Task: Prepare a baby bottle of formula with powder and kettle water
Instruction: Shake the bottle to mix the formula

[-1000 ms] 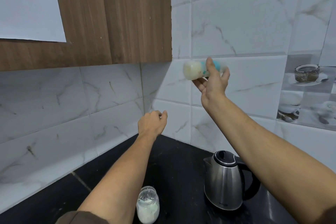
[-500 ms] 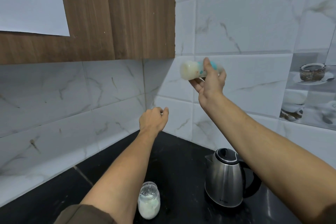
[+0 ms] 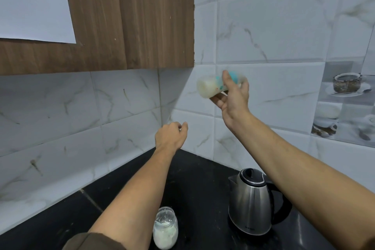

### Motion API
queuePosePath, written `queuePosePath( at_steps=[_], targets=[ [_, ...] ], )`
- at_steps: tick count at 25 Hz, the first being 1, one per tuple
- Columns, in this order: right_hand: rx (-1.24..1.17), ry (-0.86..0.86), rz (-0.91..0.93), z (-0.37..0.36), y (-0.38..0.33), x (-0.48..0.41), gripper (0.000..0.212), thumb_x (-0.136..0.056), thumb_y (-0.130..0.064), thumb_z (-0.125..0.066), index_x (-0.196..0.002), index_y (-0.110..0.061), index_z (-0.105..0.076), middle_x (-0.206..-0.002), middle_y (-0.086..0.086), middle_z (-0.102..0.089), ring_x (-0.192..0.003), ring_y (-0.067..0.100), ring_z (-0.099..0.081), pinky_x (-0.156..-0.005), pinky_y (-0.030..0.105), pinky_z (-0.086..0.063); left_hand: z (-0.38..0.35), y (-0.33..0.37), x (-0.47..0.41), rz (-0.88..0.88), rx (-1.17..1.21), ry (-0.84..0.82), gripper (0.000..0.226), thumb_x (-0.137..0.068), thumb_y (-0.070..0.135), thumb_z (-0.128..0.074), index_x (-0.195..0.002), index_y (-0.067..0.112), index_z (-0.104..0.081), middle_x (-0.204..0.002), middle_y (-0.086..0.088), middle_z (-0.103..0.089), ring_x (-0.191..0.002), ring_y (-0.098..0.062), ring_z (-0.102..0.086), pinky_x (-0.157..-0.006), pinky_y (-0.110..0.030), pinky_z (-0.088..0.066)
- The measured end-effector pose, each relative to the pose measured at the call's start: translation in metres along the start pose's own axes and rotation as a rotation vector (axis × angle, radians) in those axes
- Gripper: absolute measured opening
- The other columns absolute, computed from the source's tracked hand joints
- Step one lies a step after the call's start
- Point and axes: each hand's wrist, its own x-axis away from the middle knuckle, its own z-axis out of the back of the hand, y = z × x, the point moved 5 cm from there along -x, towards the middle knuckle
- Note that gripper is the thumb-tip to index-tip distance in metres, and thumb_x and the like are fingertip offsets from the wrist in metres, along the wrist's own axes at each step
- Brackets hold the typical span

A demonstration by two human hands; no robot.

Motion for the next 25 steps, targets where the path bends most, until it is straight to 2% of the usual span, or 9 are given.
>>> queuePosePath(
  at_steps=[4, 6, 10, 12, 16, 18, 22, 23, 25],
  targets=[
    [0.357, -0.461, -0.067, -0.018, 0.009, 0.024, 0.069, -0.096, -0.025, -0.076, -0.155, -0.031, -0.042, -0.124, 0.017, -0.071, -0.081, 0.026, -0.077, -0.06, 0.031, -0.059, -0.001, 0.006, -0.001, -0.013, 0.005, -0.009, 0.047, -0.106, 0.047, -0.037, -0.07, 0.021, -0.052, -0.069, 0.0, -0.061, -0.073, -0.025, -0.064, -0.069, -0.035, -0.054],
    [0.288, -0.366, -0.033, -0.015, 0.005, 0.018, 0.068, -0.097, -0.029, -0.075, -0.156, -0.028, -0.041, -0.129, 0.016, -0.069, -0.078, 0.024, -0.077, -0.061, 0.032, -0.059, -0.001, 0.007, -0.002, -0.018, 0.011, -0.014, 0.05, -0.106, 0.049, -0.035, -0.07, 0.02, -0.054, -0.068, 0.0, -0.061, -0.073, -0.025, -0.064, -0.067, -0.035, -0.052],
    [-0.063, 0.109, 0.028, 0.003, -0.006, -0.002, 0.077, -0.095, -0.032, -0.078, -0.158, -0.028, -0.034, -0.136, 0.011, -0.061, -0.085, 0.026, -0.079, -0.071, 0.039, -0.065, -0.001, 0.006, -0.002, -0.006, 0.022, -0.011, 0.055, -0.106, 0.051, -0.033, -0.067, 0.019, -0.055, -0.064, 0.001, -0.059, -0.07, -0.026, -0.061, -0.065, -0.034, -0.046],
    [-0.003, 0.04, 0.0, -0.003, -0.004, 0.004, 0.076, -0.096, -0.031, -0.077, -0.158, -0.029, -0.034, -0.133, 0.009, -0.062, -0.087, 0.026, -0.078, -0.071, 0.039, -0.065, -0.001, 0.005, -0.003, -0.004, 0.013, -0.017, 0.055, -0.106, 0.052, -0.033, -0.07, 0.019, -0.059, -0.067, 0.0, -0.062, -0.071, -0.025, -0.062, -0.068, -0.035, -0.051],
    [0.357, -0.427, -0.034, -0.027, 0.007, 0.026, 0.068, -0.097, -0.027, -0.076, -0.155, -0.031, -0.042, -0.122, 0.015, -0.071, -0.08, 0.024, -0.077, -0.064, 0.034, -0.06, -0.001, 0.008, -0.001, -0.004, 0.009, -0.026, 0.051, -0.106, 0.051, -0.035, -0.075, 0.019, -0.059, -0.07, 0.0, -0.062, -0.074, -0.024, -0.065, -0.071, -0.037, -0.057],
    [0.278, -0.342, 0.005, -0.024, 0.002, 0.019, 0.068, -0.097, -0.03, -0.075, -0.156, -0.028, -0.041, -0.125, 0.014, -0.07, -0.077, 0.023, -0.077, -0.063, 0.034, -0.06, 0.003, 0.005, -0.001, -0.003, 0.006, -0.014, 0.053, -0.107, 0.051, -0.035, -0.075, 0.017, -0.06, -0.067, 0.002, -0.059, -0.073, -0.024, -0.063, -0.067, -0.035, -0.052],
    [-0.07, 0.091, 0.016, -0.003, -0.005, -0.002, 0.076, -0.095, -0.032, -0.078, -0.158, -0.026, -0.035, -0.137, 0.012, -0.06, -0.088, 0.027, -0.078, -0.073, 0.041, -0.066, 0.005, -0.009, -0.004, 0.026, -0.014, -0.004, 0.056, -0.107, 0.05, -0.033, -0.083, 0.015, -0.069, -0.067, 0.0, -0.059, -0.074, -0.027, -0.06, -0.068, -0.033, -0.044],
    [-0.067, 0.1, 0.005, -0.001, -0.003, -0.001, 0.076, -0.096, -0.031, -0.077, -0.158, -0.027, -0.034, -0.134, 0.01, -0.06, -0.089, 0.027, -0.078, -0.073, 0.041, -0.066, 0.004, -0.009, -0.004, 0.036, -0.007, -0.006, 0.056, -0.107, 0.05, -0.034, -0.083, 0.015, -0.069, -0.068, -0.001, -0.061, -0.074, -0.027, -0.061, -0.068, -0.034, -0.045],
    [0.068, -0.064, -0.037, -0.006, 0.003, 0.007, 0.071, -0.098, -0.031, -0.075, -0.157, -0.027, -0.036, -0.131, 0.011, -0.063, -0.089, 0.027, -0.078, -0.072, 0.04, -0.065, 0.0, -0.005, -0.005, 0.024, 0.005, -0.011, 0.055, -0.106, 0.051, -0.033, -0.081, 0.016, -0.068, -0.07, -0.002, -0.064, -0.075, -0.026, -0.064, -0.071, -0.035, -0.053]
  ],
)
